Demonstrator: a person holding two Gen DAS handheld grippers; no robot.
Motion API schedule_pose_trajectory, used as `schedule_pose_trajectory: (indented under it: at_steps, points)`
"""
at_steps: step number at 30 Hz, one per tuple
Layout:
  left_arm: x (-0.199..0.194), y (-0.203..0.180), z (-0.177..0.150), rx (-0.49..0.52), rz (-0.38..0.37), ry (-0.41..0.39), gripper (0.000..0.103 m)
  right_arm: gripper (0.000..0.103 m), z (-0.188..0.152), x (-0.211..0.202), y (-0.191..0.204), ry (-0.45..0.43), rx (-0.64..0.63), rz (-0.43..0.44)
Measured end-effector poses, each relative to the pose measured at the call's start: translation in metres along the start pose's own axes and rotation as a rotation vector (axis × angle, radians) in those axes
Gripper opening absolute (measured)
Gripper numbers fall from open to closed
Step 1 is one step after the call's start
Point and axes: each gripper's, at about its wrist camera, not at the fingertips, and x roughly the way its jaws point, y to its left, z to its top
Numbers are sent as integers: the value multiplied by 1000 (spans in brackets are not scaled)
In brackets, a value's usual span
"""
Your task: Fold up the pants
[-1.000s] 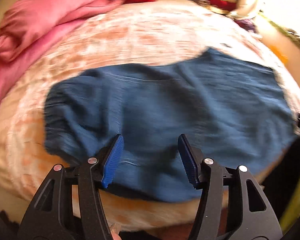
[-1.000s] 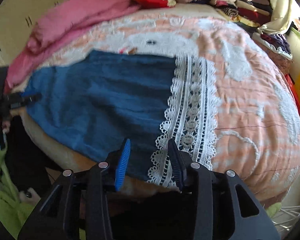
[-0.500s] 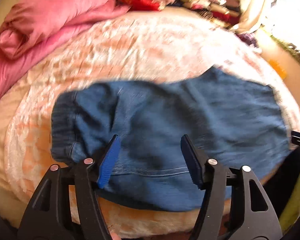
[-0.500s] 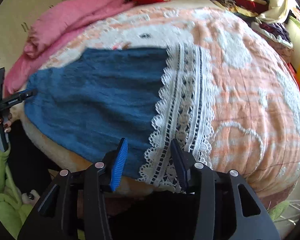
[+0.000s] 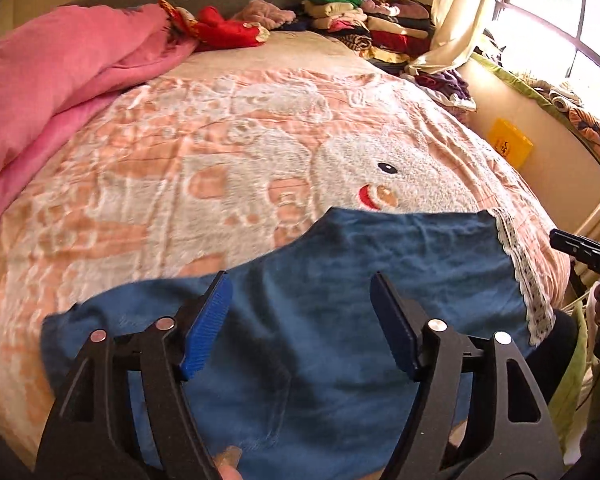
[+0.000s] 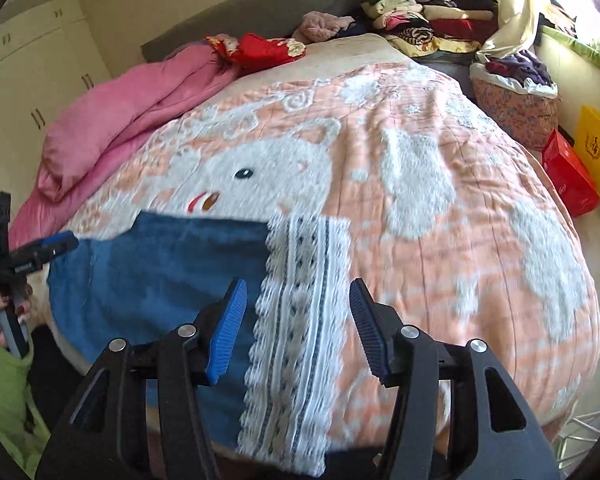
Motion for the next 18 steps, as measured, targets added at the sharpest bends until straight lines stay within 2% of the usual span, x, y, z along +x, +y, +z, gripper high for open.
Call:
schedule_pose_trajectory:
  at_steps: [7,12,14,18]
  points:
    - [32,-14,20,17,0,35,68,52,26,42,-13,59,33,10]
    - [58,-18,29,14,2,56,68,54,33,70,-21,97,58,41]
    - [69,-18,32,12,-2,65,68,57,35,75,-20,102,35,32]
    - [89,-18,37,6,-6,89,68,57,35,87,-26,123,35,19]
